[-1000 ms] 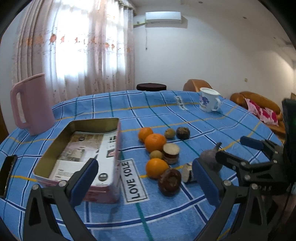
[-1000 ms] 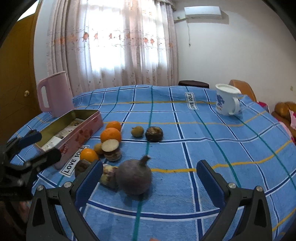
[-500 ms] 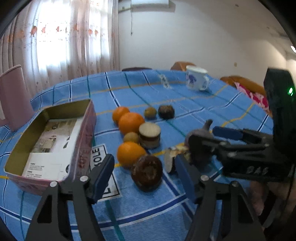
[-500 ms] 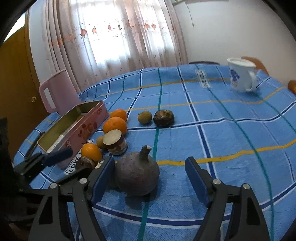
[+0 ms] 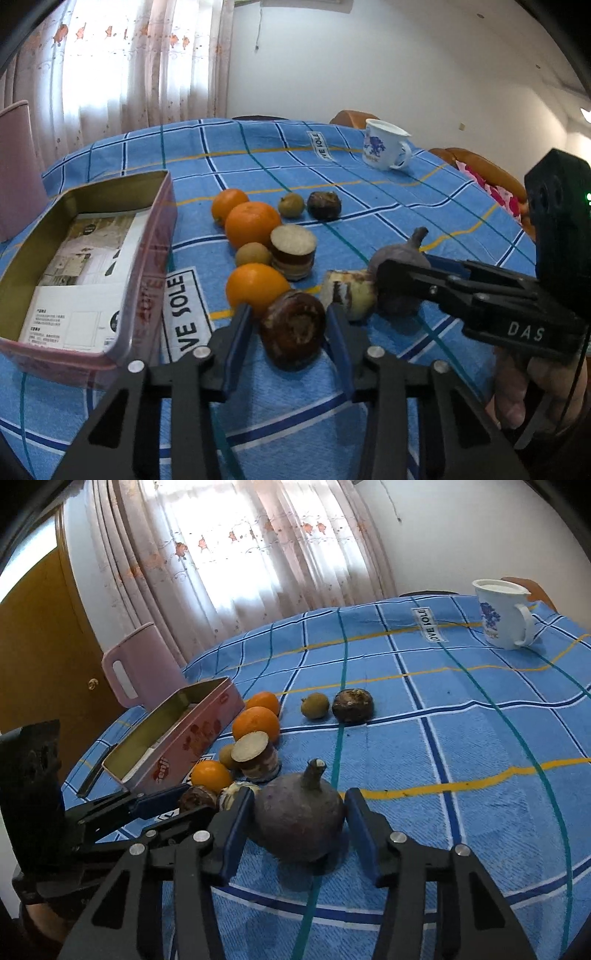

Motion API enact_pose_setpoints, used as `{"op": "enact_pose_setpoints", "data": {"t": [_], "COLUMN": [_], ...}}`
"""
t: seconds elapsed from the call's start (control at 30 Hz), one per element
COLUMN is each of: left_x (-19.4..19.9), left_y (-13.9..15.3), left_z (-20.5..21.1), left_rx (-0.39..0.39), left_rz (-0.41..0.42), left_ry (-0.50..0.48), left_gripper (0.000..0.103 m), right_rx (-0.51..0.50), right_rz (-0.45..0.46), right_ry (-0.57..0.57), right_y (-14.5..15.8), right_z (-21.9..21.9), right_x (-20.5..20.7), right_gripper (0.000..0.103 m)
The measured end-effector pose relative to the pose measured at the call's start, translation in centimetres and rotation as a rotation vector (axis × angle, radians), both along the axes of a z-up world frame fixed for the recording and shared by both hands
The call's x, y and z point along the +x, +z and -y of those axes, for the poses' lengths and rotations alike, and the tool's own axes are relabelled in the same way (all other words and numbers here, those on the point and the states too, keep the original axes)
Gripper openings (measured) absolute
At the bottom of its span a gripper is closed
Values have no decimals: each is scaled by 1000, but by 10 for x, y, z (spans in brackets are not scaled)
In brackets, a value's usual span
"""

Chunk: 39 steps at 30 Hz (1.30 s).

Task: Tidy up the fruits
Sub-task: 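Carry the brown fruit in the left gripper while the right carries the purple fruit over the tin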

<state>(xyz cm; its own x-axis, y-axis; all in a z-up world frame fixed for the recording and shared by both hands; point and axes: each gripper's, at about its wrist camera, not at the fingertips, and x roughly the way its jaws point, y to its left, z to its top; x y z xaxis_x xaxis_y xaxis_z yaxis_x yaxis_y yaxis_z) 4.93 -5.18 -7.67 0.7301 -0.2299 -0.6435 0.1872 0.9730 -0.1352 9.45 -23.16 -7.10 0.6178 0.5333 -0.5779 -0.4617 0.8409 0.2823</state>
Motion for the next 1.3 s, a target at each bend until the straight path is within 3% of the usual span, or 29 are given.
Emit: {"op": "enact_pose_setpoints", "data": {"t": [0.1,0.37,0.7,0.97,1.3], "left_x": [-1,-15,-21,-25,-12], "left_y": [0,16,33,46,59], "left_z": [2,-2,-22,-45,-108], "left_rx": [16,-2,15,11,18], "left_rz": [6,79,153,196,212], "left_ry": [-5,-9,55,103,233], "left_gripper": [37,37,37,37,37], "right_rx": [-47,-26,-17,-32,-53], "right_rz": [32,91,121,173,213], "right_ry": [-30,-29,13,70,184], "right_y": [3,18,28,46,71], "right_z": [1,6,-11,-42,-105], "right_x": [-3,-14,-7,-5,12], "right_gripper": [52,52,52,52,52]}}
